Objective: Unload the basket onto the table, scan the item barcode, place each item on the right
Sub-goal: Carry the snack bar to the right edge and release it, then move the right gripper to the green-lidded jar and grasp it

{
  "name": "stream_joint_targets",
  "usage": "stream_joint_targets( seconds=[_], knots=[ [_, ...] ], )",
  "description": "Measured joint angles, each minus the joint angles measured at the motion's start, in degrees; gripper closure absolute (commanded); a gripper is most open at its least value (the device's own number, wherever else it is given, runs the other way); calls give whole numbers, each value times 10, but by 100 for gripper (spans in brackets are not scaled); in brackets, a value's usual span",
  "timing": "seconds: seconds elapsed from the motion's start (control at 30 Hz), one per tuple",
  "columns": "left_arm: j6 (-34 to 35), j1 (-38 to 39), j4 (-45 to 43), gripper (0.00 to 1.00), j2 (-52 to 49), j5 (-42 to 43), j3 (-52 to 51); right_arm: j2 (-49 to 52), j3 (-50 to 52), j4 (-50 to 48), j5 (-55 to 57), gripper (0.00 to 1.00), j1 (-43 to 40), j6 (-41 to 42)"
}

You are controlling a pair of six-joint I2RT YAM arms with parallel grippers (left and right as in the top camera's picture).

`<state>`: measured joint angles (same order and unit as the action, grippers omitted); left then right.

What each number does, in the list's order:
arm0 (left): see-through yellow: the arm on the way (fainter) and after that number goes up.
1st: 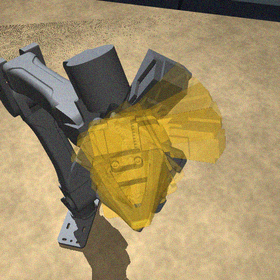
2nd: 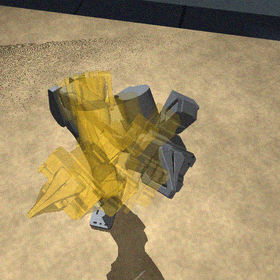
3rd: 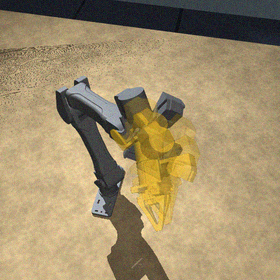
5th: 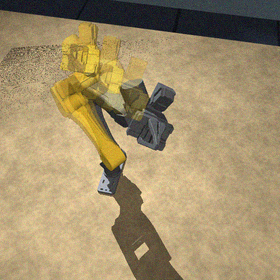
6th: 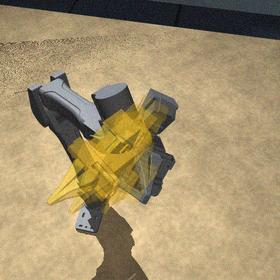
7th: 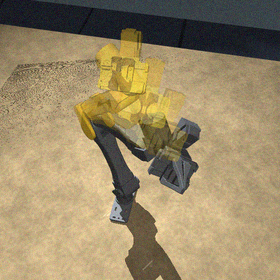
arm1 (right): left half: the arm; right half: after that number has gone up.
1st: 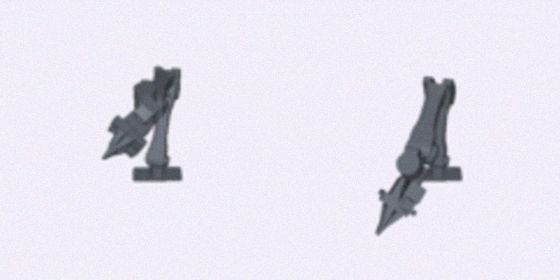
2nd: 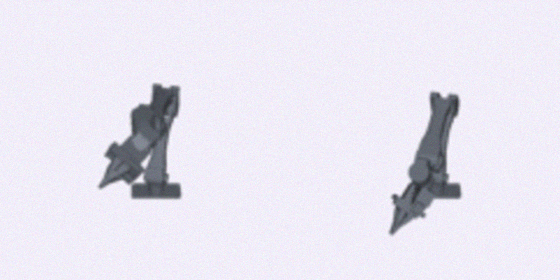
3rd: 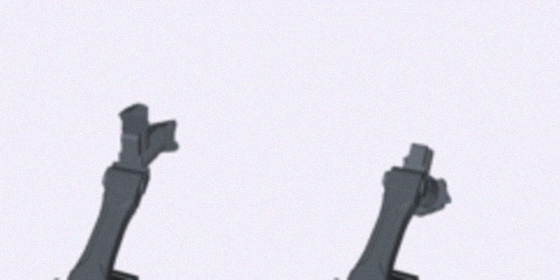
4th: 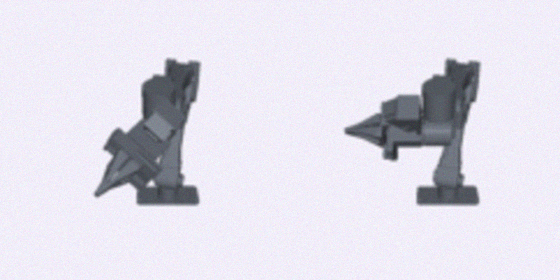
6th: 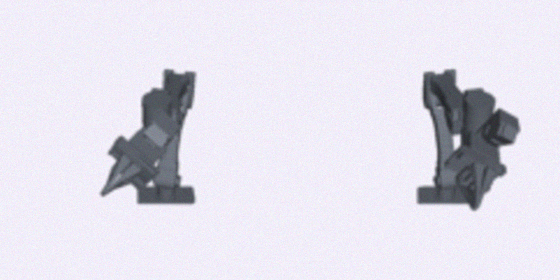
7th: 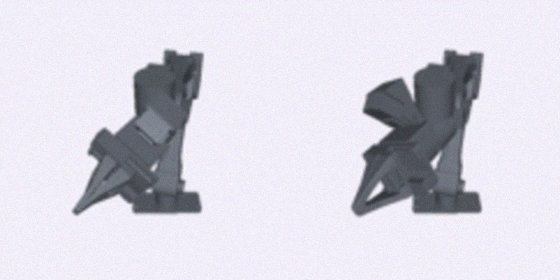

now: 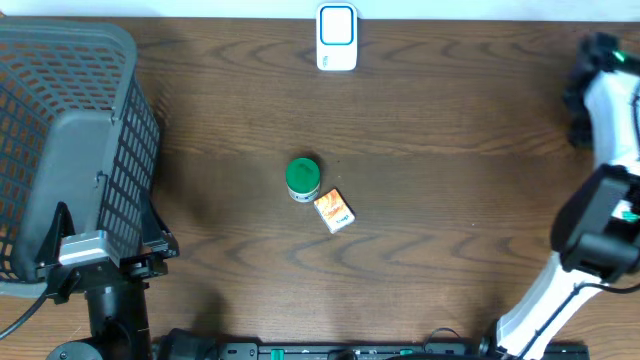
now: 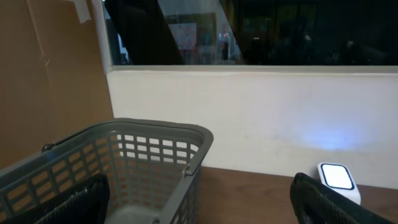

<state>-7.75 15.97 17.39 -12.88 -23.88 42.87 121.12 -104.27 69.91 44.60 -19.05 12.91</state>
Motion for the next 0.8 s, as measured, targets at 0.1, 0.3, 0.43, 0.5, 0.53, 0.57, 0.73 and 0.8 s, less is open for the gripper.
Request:
stream_joint_targets(
  seconds=[0.1,0.3,0.43,0.5,0.53,0.57,0.73,0.8],
  knots=[
    [0,0,6,9,0,0,0,1,50,-29,-59,99,-75,16],
    [0,0,18,9,0,0,0,1,66,-44,-164,1,-155,28],
    [0,0,22,9,0,0,0,1,59,-24,-248,1,-167,17],
    [0,0,22,9,0,0,0,1,45,-16,-275,1,-161,16],
    [0,0,22,9,0,0,0,0,36,-12,-288,1,-155,15],
    [0,0,22,9,0,0,0,-3,24,-8,-306,1,-143,15],
    [0,0,23,9,0,0,0,-59,0,28,-388,1,-55,27],
    [0,0,26,9,0,0,0,-85,-3,43,-406,1,4,47]
  ],
)
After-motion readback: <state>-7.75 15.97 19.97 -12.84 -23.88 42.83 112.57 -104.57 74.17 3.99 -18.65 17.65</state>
